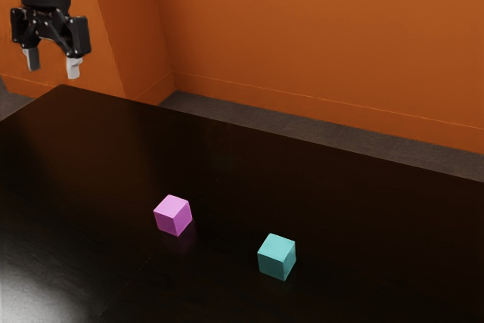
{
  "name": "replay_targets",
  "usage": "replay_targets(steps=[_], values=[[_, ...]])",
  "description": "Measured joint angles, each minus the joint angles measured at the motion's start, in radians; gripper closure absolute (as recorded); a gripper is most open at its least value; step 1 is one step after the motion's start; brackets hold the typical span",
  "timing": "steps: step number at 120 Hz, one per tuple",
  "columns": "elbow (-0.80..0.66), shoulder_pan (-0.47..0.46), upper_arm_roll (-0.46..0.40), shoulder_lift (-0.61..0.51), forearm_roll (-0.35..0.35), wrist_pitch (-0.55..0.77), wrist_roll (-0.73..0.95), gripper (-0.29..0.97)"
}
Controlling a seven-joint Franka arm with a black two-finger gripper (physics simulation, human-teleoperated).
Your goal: Pick up the blue block with one arm, and put the blue block on the pink block with one arm
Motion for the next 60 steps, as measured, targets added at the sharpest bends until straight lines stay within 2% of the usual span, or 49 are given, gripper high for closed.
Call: replay_targets(steps=[18,24,29,48,60], values=[[-0.03,0.048,-0.017,0.006,-0.022,0.293,0.025,0.02],[-0.032,0.034,-0.035,0.048,-0.005,0.369,0.018,0.02],[-0.018,0.007,-0.041,0.124,-0.008,0.431,0.011,0.02],[-0.01,-0.178,-0.041,0.331,-0.026,0.656,-0.047,0.02],[-0.053,-0.349,0.1,0.486,-0.085,0.809,-0.115,0.02]])
